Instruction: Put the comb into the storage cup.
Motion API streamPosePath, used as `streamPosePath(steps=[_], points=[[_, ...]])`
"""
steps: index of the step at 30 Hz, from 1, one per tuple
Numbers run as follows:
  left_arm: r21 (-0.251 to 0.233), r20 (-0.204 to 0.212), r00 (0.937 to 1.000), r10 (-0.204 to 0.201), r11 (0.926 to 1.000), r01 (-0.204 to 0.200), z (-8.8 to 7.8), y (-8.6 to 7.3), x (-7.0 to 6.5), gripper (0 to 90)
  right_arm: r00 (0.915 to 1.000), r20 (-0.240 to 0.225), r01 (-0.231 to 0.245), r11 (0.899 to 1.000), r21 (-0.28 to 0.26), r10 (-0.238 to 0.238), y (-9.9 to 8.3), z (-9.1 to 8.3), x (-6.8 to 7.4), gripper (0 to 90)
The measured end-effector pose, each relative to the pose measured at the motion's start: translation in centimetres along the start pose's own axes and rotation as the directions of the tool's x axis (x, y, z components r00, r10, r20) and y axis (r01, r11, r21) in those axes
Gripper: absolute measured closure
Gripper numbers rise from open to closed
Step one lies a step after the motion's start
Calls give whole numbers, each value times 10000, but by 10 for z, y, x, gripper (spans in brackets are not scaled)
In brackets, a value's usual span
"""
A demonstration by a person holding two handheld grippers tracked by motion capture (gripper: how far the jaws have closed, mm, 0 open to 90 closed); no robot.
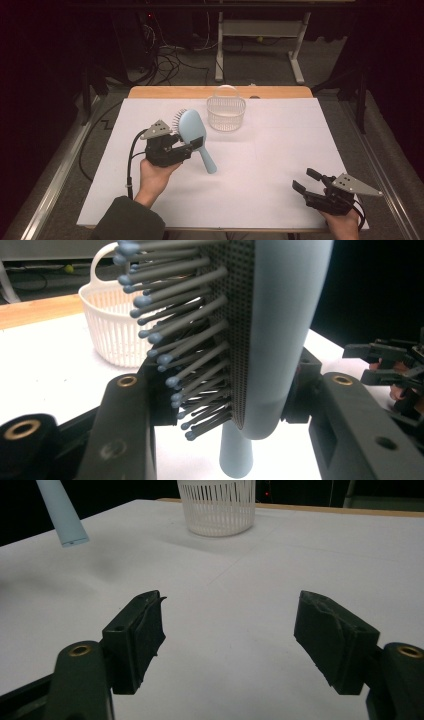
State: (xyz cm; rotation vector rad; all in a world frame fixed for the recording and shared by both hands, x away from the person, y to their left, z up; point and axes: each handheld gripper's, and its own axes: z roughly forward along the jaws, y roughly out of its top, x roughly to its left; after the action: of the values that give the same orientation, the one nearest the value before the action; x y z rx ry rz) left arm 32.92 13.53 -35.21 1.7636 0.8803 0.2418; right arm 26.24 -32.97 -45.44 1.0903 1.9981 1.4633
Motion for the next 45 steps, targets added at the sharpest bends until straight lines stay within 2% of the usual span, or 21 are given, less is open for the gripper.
streamPosePath(steps=[3,12,21,35,45], points=[[64,13,10000,-74,10000,74,4,5,2,518,10000,-14,37,10000,-12,-37,0,0,1,282],[271,-118,9998,150,9995,-146,17,17,5,518,10000,-30,35,10000,-49,-36,0,0,0,282],[262,-61,10000,72,9996,-71,26,30,9,518,10000,-36,13,10000,-72,-13,0,-1,1,282],[307,-156,9997,184,9994,-179,39,48,12,517,10000,-35,10,10000,-72,-10,0,-1,0,278],[390,-275,9996,108,9992,-97,51,64,18,518,10000,-73,-9,9999,-133,8,1,-1,0,278]])
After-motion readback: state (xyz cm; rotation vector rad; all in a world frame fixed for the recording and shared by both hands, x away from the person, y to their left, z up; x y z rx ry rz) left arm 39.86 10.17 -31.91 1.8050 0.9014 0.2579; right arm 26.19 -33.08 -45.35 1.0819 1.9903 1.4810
